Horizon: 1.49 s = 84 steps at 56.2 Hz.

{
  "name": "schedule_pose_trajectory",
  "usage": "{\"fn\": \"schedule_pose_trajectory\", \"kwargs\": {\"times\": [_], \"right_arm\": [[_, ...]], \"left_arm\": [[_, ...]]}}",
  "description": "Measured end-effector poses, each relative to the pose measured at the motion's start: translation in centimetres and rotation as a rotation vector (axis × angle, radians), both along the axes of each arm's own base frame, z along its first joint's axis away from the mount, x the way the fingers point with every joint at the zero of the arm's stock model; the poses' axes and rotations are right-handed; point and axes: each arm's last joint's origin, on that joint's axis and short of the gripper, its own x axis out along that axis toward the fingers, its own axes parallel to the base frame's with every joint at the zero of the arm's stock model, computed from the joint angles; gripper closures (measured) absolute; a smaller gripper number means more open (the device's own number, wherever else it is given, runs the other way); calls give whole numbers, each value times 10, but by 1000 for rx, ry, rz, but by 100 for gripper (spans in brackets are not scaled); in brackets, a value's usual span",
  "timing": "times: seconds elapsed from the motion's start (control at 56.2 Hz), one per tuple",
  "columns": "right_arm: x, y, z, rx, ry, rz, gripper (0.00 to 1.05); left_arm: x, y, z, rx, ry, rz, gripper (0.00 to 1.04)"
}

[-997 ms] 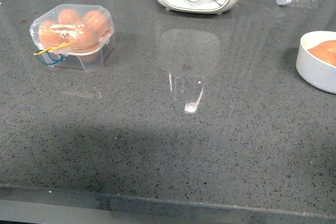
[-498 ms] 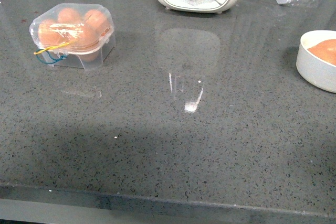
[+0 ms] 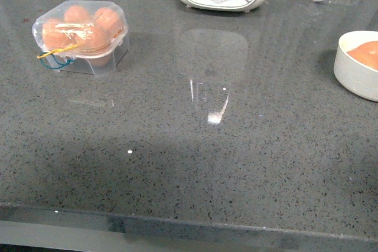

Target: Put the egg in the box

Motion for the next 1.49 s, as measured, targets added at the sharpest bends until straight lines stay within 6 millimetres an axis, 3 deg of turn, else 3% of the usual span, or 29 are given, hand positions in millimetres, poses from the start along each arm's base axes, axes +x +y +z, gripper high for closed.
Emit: {"fn": "schedule_pose_trajectory", "kwargs": {"times": [0.587,1.495], "right_arm": [[0,0,0,0,0,0,7],[0,0,0,0,0,0,7]], "left_arm": [[0,0,0,1,0,0,5],[0,0,0,0,0,0,7]]}}
